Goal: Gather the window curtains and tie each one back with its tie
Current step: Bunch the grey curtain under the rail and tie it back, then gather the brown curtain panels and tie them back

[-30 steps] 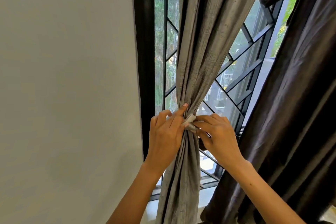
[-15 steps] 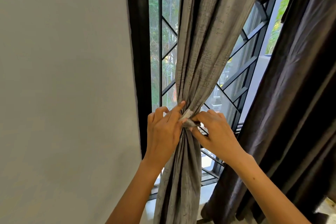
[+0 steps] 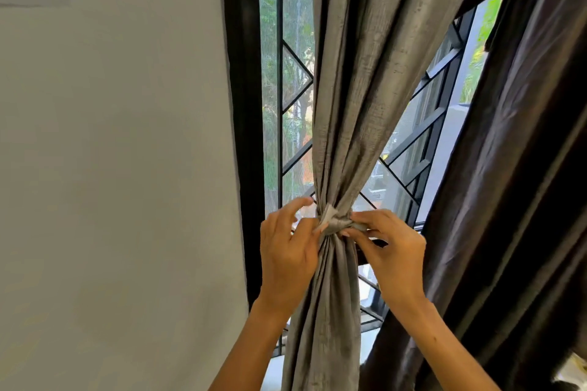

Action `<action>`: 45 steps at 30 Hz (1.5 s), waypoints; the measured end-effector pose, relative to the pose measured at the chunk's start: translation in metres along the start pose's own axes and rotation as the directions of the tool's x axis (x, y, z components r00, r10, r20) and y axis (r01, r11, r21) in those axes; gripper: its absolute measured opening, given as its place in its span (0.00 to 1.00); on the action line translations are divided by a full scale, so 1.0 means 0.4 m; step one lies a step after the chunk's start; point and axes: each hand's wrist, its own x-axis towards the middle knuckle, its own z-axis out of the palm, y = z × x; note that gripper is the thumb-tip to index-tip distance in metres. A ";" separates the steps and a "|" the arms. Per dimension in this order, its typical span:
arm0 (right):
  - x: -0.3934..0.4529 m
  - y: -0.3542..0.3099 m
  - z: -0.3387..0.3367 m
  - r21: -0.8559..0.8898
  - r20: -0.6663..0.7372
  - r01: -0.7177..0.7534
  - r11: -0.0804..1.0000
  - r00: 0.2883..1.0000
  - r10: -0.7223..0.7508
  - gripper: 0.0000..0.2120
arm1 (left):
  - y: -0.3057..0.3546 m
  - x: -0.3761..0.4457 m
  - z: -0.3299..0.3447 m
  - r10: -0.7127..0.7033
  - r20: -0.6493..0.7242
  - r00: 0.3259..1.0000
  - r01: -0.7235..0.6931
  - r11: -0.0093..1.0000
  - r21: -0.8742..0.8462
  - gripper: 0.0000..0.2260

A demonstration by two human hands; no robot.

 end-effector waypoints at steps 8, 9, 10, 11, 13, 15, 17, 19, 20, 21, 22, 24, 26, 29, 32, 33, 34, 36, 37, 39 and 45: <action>0.027 0.062 -0.063 0.211 0.120 -0.279 0.937 0.959 0.259 0.05 | -0.033 0.016 -0.012 -0.162 -0.040 0.986 0.166 0.973 0.163 0.04; 0.029 0.069 -0.061 0.220 0.113 -0.300 0.928 0.953 0.281 0.05 | -0.030 0.012 -0.007 -0.170 -0.033 0.985 0.173 0.974 0.149 0.03; 0.030 0.074 -0.055 0.226 0.104 -0.312 0.923 0.950 0.296 0.05 | -0.030 0.009 -0.002 -0.178 -0.028 0.984 0.180 0.975 0.134 0.03; 0.031 0.076 -0.047 0.225 0.093 -0.320 0.920 0.947 0.306 0.05 | -0.030 0.007 0.002 -0.193 -0.025 0.981 0.194 0.974 0.119 0.03; 0.030 0.070 -0.023 0.175 0.071 -0.323 0.930 0.946 0.315 0.05 | -0.035 0.011 0.003 -0.240 -0.017 0.971 0.240 0.967 0.084 0.03; 0.033 0.065 -0.008 0.115 0.074 -0.310 0.944 0.950 0.303 0.04 | -0.039 0.018 0.004 -0.250 0.024 0.968 0.249 0.968 0.035 0.04; 0.037 0.064 -0.006 0.060 0.108 -0.287 0.956 0.954 0.279 0.04 | -0.033 0.022 0.001 -0.235 0.077 0.969 0.235 0.972 0.007 0.03; 0.039 0.063 -0.011 0.005 0.145 -0.275 0.962 0.952 0.271 0.07 | -0.019 0.028 -0.001 -0.235 0.096 0.967 0.236 0.972 0.001 0.02; 0.039 0.062 -0.017 -0.007 0.152 -0.269 0.963 0.952 0.267 0.09 | -0.008 0.031 0.000 -0.244 0.091 0.965 0.246 0.969 -0.006 0.04; 0.039 0.064 -0.025 -0.011 0.148 -0.263 0.965 0.954 0.262 0.10 | 0.008 0.036 0.002 -0.248 0.083 0.965 0.250 0.968 -0.020 0.06; 0.041 0.065 -0.035 -0.014 0.137 -0.254 0.967 0.958 0.253 0.10 | 0.027 0.043 0.006 -0.239 0.075 0.968 0.242 0.969 -0.037 0.09; 0.051 0.074 -0.063 -0.013 0.099 -0.240 0.971 0.966 0.240 0.09 | 0.074 0.061 0.018 -0.167 0.069 0.984 0.173 0.982 -0.079 0.12; 0.073 0.096 -0.112 -0.024 0.039 -0.236 0.971 0.971 0.237 0.08 | 0.136 0.084 0.045 -0.057 0.067 0.996 0.064 0.993 -0.103 0.11; 0.121 0.140 -0.207 -0.061 -0.070 -0.243 0.968 0.969 0.238 0.07 | 0.237 0.123 0.106 0.074 0.052 0.996 -0.064 0.984 -0.167 0.08; 0.197 0.191 -0.343 -0.087 -0.190 -0.213 0.973 0.962 0.194 0.07 | 0.350 0.189 0.202 0.134 0.046 0.990 -0.115 0.948 -0.297 0.08; 0.227 0.205 -0.385 -0.102 -0.220 -0.192 0.976 0.961 0.166 0.07 | 0.381 0.219 0.234 0.129 0.052 0.990 -0.106 0.942 -0.319 0.07; 0.265 0.222 -0.442 -0.116 -0.250 -0.169 0.979 0.959 0.136 0.07 | 0.424 0.259 0.279 0.118 0.051 0.992 -0.093 0.935 -0.341 0.07; 0.347 0.256 -0.546 -0.129 -0.298 -0.122 0.984 0.951 0.079 0.07 | 0.504 0.346 0.364 0.076 0.037 0.996 -0.057 0.929 -0.366 0.07; 0.393 0.272 -0.595 -0.140 -0.316 -0.101 0.985 0.947 0.052 0.07 | 0.542 0.394 0.404 0.056 0.029 0.998 -0.041 0.928 -0.370 0.07; 0.492 0.307 -0.688 -0.161 -0.344 -0.052 0.986 0.939 -0.007 0.06 | 0.620 0.490 0.478 0.027 0.007 1.000 -0.022 0.931 -0.366 0.07; 0.815 0.364 -0.919 -0.110 -0.413 0.036 0.993 0.907 -0.079 0.07 | 0.803 0.786 0.625 -0.001 -0.080 0.997 -0.018 0.972 -0.233 0.11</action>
